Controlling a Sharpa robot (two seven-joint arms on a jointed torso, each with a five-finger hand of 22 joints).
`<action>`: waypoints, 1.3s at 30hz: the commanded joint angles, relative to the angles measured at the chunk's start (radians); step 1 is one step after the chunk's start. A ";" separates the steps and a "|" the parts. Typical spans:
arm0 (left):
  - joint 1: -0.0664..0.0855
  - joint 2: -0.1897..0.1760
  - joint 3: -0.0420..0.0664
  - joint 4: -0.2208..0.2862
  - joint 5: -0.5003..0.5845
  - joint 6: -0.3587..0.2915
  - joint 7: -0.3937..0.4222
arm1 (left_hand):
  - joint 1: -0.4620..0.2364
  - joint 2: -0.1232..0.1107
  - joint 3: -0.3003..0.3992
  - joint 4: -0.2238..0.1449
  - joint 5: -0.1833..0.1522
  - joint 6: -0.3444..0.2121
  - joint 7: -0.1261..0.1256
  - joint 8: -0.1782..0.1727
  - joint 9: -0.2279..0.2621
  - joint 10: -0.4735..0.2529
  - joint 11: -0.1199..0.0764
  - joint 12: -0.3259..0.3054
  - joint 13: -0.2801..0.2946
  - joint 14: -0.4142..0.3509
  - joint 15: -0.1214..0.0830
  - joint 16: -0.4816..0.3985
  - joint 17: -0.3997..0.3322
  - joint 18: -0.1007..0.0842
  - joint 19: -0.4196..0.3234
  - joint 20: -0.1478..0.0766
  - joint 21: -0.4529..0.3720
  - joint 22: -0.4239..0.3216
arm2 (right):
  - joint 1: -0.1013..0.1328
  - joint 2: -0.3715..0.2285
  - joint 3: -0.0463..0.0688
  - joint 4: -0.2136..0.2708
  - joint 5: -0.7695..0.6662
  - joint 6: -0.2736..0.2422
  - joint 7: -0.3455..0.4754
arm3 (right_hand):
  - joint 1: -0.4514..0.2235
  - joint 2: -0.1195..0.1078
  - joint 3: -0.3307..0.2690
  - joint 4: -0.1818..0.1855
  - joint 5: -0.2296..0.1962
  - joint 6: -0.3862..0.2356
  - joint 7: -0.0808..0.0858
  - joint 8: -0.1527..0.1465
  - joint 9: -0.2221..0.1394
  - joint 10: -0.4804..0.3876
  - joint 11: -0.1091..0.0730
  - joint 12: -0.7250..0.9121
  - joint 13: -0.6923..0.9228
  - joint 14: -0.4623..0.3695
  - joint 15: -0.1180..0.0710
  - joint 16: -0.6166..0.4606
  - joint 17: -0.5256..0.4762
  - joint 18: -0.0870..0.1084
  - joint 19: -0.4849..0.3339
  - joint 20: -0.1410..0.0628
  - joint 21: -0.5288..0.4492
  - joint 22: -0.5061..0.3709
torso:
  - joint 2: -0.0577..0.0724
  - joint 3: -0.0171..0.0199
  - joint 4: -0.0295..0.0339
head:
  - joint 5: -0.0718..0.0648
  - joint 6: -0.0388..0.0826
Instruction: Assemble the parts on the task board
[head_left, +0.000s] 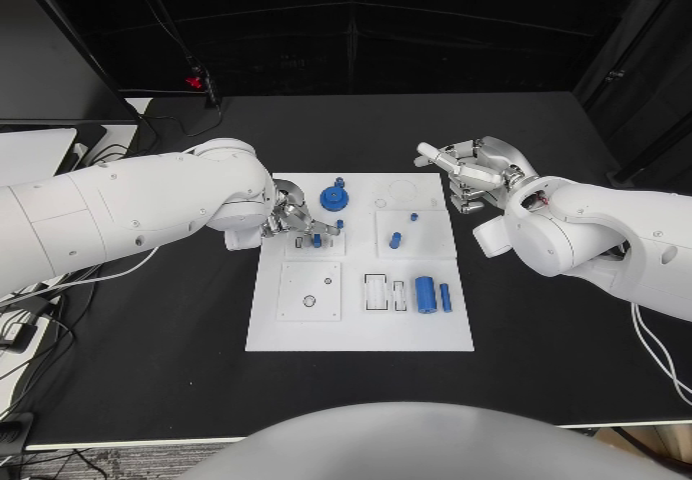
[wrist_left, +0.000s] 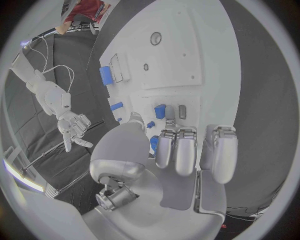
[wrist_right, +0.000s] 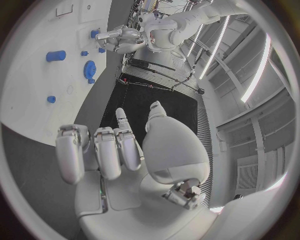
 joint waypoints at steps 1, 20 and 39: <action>-0.002 -0.025 -0.005 0.022 -0.015 -0.061 0.032 | -0.018 -0.006 -0.020 0.001 -0.004 0.007 -0.005 0.008 0.005 0.103 0.000 -0.005 0.263 0.103 0.005 0.001 0.263 -0.006 0.106 0.007 0.003 0.263 | 0.001 0.000 0.000 -0.002 0.005 0.008 0.007 | -0.007 0.006 -0.004 0.000 0.006 -0.004 -0.003 0.003 -0.001 0.108 -0.004 0.002 0.263 0.108 -0.001 0.002 0.263 -0.002 0.053 -0.002 -0.002 0.236 | 0.000 0.0003 0.0014 | -0.002 0.000; 0.096 -0.130 -0.005 0.105 -0.015 -0.016 0.085 | -0.008 -0.015 -0.032 -0.002 -0.002 0.017 -0.009 0.014 0.012 0.103 -0.003 -0.005 0.263 0.103 -0.001 0.001 0.263 -0.006 0.106 0.002 0.003 0.263 | -0.002 0.003 0.000 -0.014 0.004 0.008 -0.001 | -0.006 0.006 -0.005 0.000 0.006 -0.004 -0.003 0.004 -0.001 0.108 -0.004 0.002 0.263 0.108 -0.001 0.002 0.263 -0.002 0.052 -0.002 -0.002 0.236 | 0.000 0.0010 -0.0012 | 0.017 0.000; 0.113 -0.065 -0.005 -0.114 -0.015 0.066 0.086 | 0.002 -0.006 -0.028 -0.003 0.001 0.030 -0.011 0.013 0.012 0.103 -0.005 -0.005 0.263 0.103 -0.005 0.001 0.263 -0.006 0.106 0.000 0.003 0.263 | -0.003 0.010 0.000 -0.022 0.001 0.007 -0.002 | -0.006 0.008 -0.005 0.000 0.006 -0.005 -0.003 0.005 -0.001 0.108 -0.004 0.002 0.263 0.108 -0.002 0.002 0.263 -0.001 0.051 -0.002 -0.004 0.236 | 0.001 -0.0010 -0.0012 | 0.048 0.019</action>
